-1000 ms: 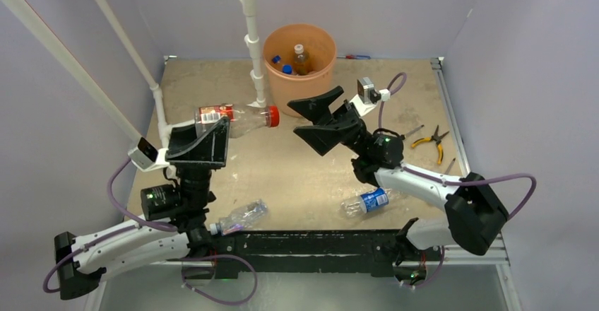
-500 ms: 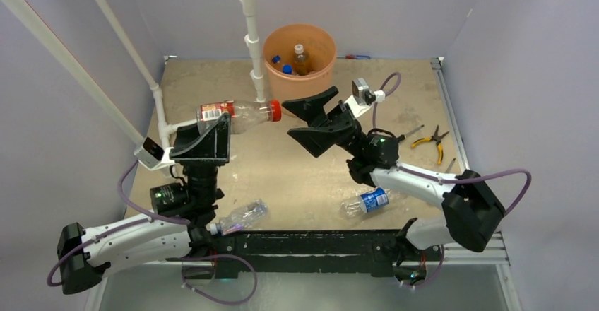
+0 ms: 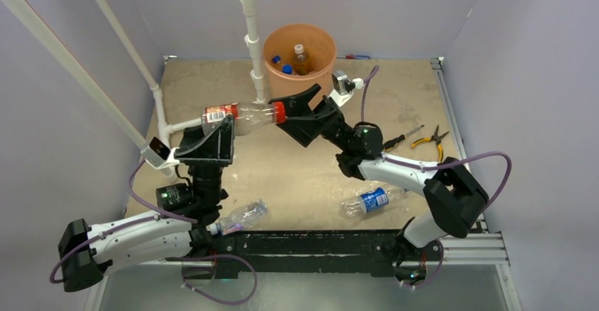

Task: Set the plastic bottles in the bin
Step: Pick up the plastic bottle at the center of the board.

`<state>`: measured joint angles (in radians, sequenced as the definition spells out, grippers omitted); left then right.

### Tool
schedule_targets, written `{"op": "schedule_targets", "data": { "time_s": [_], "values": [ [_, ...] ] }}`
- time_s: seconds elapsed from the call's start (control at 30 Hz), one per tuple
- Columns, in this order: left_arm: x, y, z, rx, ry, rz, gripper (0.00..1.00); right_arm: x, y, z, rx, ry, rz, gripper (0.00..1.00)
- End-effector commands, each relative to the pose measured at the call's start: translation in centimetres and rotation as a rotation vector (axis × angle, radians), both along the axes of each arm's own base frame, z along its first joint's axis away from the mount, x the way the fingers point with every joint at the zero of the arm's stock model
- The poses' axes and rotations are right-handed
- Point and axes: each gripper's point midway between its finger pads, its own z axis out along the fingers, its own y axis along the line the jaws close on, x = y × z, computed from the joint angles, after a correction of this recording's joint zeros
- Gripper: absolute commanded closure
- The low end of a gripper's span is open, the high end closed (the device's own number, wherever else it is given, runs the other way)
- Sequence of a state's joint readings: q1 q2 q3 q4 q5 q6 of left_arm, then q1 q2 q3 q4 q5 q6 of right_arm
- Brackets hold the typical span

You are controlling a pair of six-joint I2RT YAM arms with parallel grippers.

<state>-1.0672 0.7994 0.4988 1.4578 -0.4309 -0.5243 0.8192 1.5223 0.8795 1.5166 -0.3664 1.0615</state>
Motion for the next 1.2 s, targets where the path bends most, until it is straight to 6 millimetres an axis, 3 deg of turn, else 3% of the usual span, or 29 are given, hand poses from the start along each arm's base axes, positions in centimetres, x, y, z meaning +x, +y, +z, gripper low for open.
{"op": "schedule_targets", "data": {
  "time_s": [0.0, 0.27, 0.47, 1.0, 1.17],
  "values": [
    [-0.3, 1.1, -0.1, -0.062, -0.002, -0.013, 0.66, -7.3, -7.8, 8.7, 0.391, -0.351, 0.002, 0.01],
    [-0.7, 1.5, 0.8, -0.06, -0.018, -0.009, 0.67, -9.0, -9.0, 9.8, 0.351, -0.39, -0.028, 0.01],
    [-0.9, 0.3, 0.9, -0.083, -0.051, -0.065, 0.67, -9.1, -7.6, 11.1, 0.304, -0.403, 0.028, 0.01],
    [-1.8, 0.1, 2.3, -0.082, -0.103, -0.083, 0.67, -6.6, -6.4, 9.2, 0.163, -0.316, -0.1, 0.01],
    [-2.3, 0.0, 2.8, -0.081, -0.124, -0.098, 0.67, -6.5, -5.7, 8.7, 0.162, -0.305, -0.058, 0.01]
  ]
}}
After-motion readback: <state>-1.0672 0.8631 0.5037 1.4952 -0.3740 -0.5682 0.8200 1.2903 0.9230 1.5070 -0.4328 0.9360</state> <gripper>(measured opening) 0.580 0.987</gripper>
